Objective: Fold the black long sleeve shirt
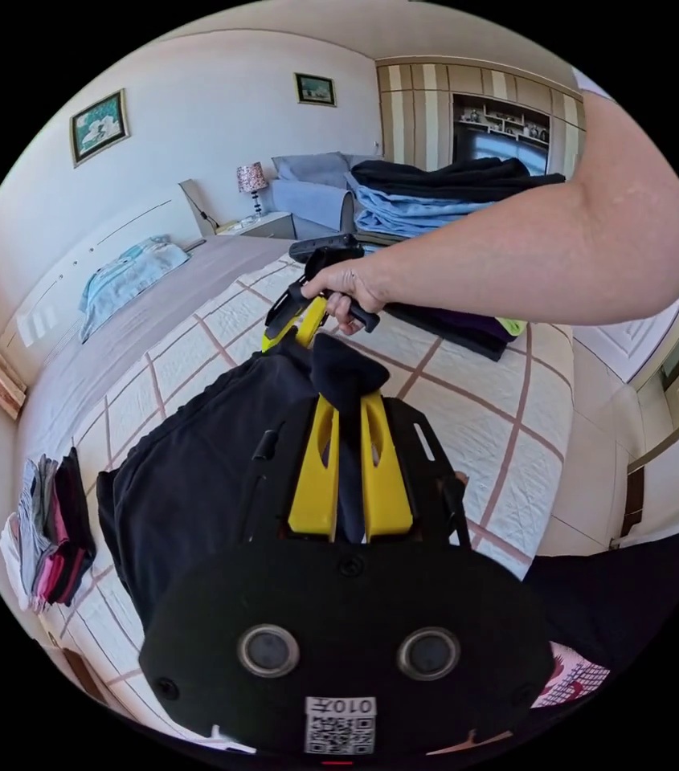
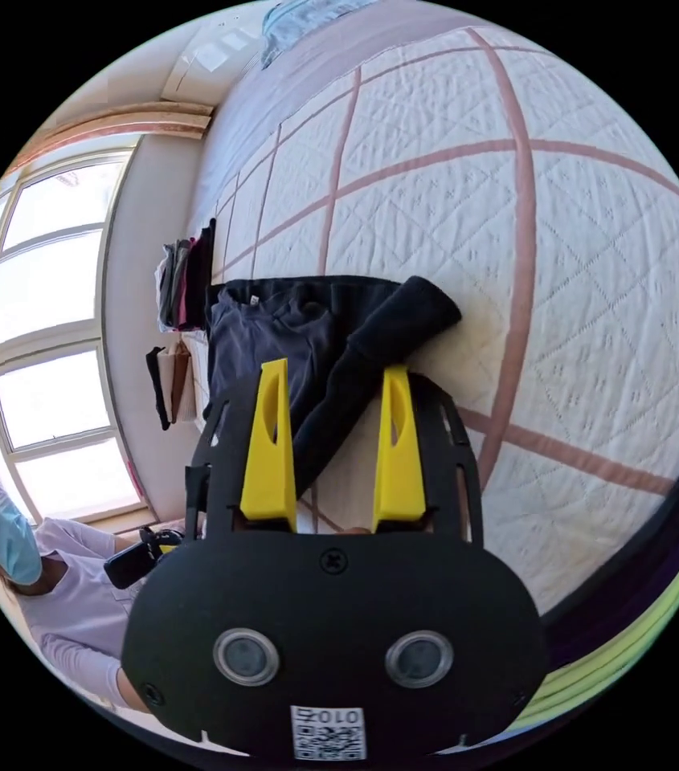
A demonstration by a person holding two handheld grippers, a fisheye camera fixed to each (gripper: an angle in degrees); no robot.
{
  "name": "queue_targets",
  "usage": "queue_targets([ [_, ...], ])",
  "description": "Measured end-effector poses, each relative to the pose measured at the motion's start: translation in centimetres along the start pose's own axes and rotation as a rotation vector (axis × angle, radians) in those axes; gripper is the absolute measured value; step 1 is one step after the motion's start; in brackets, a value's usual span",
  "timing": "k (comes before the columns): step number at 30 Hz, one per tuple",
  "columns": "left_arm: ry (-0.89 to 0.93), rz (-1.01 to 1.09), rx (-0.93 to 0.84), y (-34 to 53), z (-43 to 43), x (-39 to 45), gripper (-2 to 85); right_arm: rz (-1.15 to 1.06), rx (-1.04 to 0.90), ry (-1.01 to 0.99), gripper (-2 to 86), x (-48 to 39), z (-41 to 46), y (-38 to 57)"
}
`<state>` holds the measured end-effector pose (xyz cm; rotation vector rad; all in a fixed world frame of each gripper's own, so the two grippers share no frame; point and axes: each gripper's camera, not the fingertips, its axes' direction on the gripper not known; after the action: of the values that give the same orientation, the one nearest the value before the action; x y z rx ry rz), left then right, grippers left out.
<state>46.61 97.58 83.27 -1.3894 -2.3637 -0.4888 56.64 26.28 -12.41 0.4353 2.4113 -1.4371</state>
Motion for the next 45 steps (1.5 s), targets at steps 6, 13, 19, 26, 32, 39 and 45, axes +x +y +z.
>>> queue_targets([
  [6,-0.006,-0.046,0.025,3.3,1.1,-2.7,6.1,0.026,0.035,0.06,4.5,-1.7,-1.6,-0.8],
  [13,0.133,-0.415,0.182,12.2,-1.9,-12.0,6.2,-0.188,0.113,0.107,4.1,-14.8,-5.0,-1.2],
  [19,0.236,-1.014,0.428,31.8,-3.9,-24.2,6.2,-0.472,0.058,0.224,4.7,-31.1,5.3,-7.1],
  [26,0.407,-1.45,0.527,47.6,4.2,-25.8,6.3,-0.482,-0.21,0.334,8.3,-32.5,21.7,-12.1],
  [32,0.301,-1.567,0.659,50.2,2.7,-24.7,6.0,-0.585,-0.065,0.263,12.2,-35.8,14.2,-9.1],
  [39,0.285,-1.378,0.477,47.0,1.4,-23.3,5.6,-0.692,-0.033,0.203,14.1,-30.8,12.4,9.3],
  [45,0.368,-1.143,0.284,40.2,6.9,-21.2,5.5,-0.505,0.061,0.38,12.9,-25.8,14.9,21.8],
])
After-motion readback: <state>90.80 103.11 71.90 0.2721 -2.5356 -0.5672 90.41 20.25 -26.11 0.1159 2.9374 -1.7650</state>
